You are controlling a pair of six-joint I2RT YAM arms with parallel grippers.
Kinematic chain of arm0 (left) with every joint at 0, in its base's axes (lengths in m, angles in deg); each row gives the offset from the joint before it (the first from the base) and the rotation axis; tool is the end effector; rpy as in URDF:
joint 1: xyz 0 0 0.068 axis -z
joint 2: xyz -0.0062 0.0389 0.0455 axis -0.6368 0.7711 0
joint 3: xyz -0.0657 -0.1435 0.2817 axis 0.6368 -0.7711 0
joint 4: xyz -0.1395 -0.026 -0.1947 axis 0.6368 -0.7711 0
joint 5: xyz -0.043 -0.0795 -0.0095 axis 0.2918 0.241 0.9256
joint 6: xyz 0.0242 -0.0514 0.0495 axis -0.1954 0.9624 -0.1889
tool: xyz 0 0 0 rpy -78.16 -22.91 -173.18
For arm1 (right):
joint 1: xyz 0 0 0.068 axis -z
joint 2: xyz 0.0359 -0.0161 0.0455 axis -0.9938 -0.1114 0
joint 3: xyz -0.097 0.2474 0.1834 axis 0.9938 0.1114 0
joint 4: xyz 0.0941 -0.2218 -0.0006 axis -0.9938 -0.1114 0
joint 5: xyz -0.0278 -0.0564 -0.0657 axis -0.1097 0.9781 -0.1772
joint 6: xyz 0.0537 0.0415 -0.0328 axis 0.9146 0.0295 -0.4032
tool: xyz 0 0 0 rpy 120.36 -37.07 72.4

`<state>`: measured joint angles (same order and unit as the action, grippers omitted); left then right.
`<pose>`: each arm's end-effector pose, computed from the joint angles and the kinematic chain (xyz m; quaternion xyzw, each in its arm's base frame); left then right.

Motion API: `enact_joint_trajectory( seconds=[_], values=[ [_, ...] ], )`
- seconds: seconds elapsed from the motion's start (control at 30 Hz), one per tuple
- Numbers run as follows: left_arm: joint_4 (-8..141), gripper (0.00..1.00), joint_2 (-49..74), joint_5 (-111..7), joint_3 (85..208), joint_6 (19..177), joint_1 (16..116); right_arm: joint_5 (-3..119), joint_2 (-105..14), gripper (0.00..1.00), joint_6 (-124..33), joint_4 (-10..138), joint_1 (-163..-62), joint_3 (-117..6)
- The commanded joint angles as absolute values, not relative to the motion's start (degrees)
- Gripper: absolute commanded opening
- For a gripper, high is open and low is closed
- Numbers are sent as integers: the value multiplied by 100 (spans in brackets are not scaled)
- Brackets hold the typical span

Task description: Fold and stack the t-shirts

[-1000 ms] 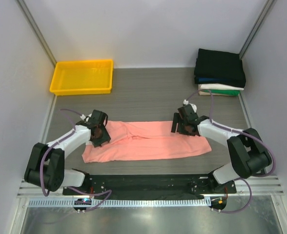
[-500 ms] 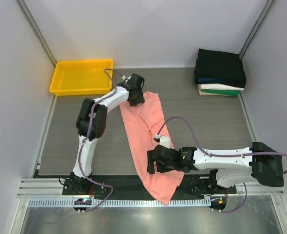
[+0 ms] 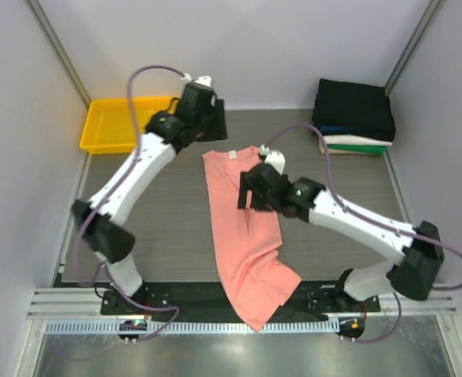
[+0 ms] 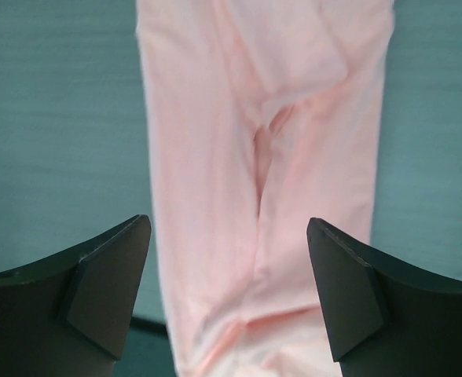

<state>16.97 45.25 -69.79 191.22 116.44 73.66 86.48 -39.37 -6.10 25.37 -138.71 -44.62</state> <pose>0.3683 -0.2365 0.4181 -0.0063 0.9011 -0.1625 0.4020 0.1644 0.1964 0.3376 -0.0087 0.9241 0.1590 0.3475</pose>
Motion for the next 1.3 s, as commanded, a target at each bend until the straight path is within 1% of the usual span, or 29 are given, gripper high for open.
enact_joint_trajectory(
  seconds=[0.0, 0.03, 0.07, 0.1, 0.13, 0.2, 0.23, 0.27, 0.3, 0.33, 0.4, 0.5, 0.63, 0.67, 0.73, 0.77, 0.8, 0.9, 0.97, 1.03, 1.07, 1.17, 1.27],
  values=[
    [1200, 59, 2750, -7744, 17889, 11217, 7304, 8700, -4948, 87, -1623, 2511, -13345, -5269],
    [1227, 59, 2398, -7806, 17101, 11156, 7304, 8647, -5188, 87, -1876, 2529, -13152, -5462],
    [1271, 60, 2064, -7885, 16641, 11130, 7295, 8595, -5486, 87, -1983, 2511, -13046, -5838],
    [1280, 60, 1400, -7981, 16271, 11112, 7304, 8542, -5950, 87, -2071, 2511, -12958, -6008],
    [1280, 61, 1123, -8026, 15606, 11120, 7295, 8489, -6242, 86, -2142, 2511, -12879, -6183],
    [1280, 61, 291, -7983, 15048, 11033, 7295, 8322, -6700, 86, -2327, 2502, -12676, -6649],
    [1315, 61, 7, -7930, 14750, 10998, 7295, 8287, -7181, 86, -2362, 2502, -12623, -6781],
    [1350, 61, -231, -7921, 14303, 10902, 7295, 8208, -7394, 85, -2441, 2468, -12536, -7061],
    [1359, 61, -712, -7895, 14081, 10849, 7295, 8155, -7649, 84, -2476, 2441, -12483, -7203],
    [1385, 61, -917, -7886, 13905, 10796, 7295, 8094, -8017, 83, -2485, 2406, -12439, -7335],
    [1420, 61, -1338, -7938, 13482, 10690, 7295, 8005, -8362, 82, -2529, 2379, -12368, -7678],
    [1534, 68, -2025, -8210, 13113, 10733, 7295, 7909, -8968, 82, -2617, 2318, -12333, -8144],
    [1763, 72, -2771, -8447, 12717, 10760, 7295, 7838, -9812, 82, -2574, 2133, -12096, -8829],
    [1772, 72, -2843, -8596, 12638, 10804, 7295, 7786, -10196, 81, -2530, 2038, -12026, -9213],
    [1763, 72, -2940, -8641, 12497, 10787, 7295, 7768, -10576, 81, -2381, 1923, -11746, -9716],
    [1694, 73, -2975, -8694, 12514, 10804, 7295, 7768, -10795, 81, -2328, 1792, -11648, -10310],
    [1675, 72, -2975, -8799, 12514, 10839, 7295, 7803, -11180, 81, -2266, 1747, -11543, -10638],
    [1745, 72, -2818, -8651, 12462, 10769, 7295, 7891, -11980, 81, -1810, 1667, -11121, -11939],
    [1711, 72, -2660, -8650, 12505, 10760, 7295, 7804, -12247, 81, -1459, 1798, -10840, -12658],
    [1702, 71, -2449, -8633, 12532, 10751, 7295, 7838, -12397, 80, -1238, 2035, -10734, -12759],
    [1693, 71, -2378, -8615, 12549, 10760, 7295, 7603, -12380, 80, -1116, 2472, -10655, -12611],
    [1702, 70, -2106, -8528, 12584, 10743, 7295, 7583, -12380, 80, -843, 2739, -10645, -12592],
    [1693, 69, -1904, -8457, 12628, 10751, 7295, 7452, -12134, 82, -623, 3063, -10663, -12208]
  ],
)
